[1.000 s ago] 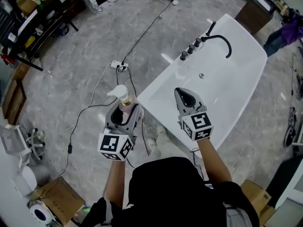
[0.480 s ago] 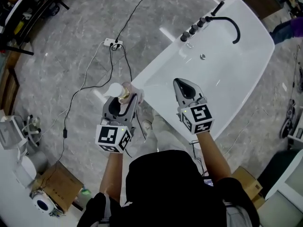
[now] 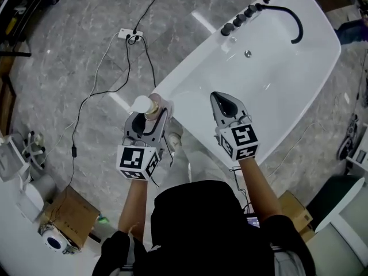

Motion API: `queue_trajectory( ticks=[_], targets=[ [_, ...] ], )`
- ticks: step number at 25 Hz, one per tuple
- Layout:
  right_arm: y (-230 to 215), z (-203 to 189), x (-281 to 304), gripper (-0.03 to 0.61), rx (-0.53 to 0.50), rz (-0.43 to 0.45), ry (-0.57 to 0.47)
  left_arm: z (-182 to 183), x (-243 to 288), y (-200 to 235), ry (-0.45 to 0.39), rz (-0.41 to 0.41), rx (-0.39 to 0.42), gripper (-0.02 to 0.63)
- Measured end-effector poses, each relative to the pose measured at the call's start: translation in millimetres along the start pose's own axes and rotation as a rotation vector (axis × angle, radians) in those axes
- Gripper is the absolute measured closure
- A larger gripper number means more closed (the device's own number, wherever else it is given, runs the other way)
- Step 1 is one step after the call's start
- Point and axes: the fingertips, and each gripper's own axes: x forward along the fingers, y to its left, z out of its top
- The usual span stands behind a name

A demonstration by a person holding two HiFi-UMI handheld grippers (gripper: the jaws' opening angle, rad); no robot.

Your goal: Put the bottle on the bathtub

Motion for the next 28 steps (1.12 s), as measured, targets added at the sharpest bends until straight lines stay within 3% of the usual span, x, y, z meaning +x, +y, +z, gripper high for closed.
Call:
queue_trajectory(
  ticks=[16,22,28],
  targets=[
    [-35,-61,49,0.554,0.044,-0.005,0.101,-65,77,13,0.119,-0.014,0.012,0.393],
    [-39,-78,60,0.554,0.045,0.006,0.128,-76,100,16,0.117,-0.023,0.016,0.394],
    [-48,-96,73,0.554,0.063,0.012,0.150,-80,122,29,0.080,0.021,0.050,0.422]
  ],
)
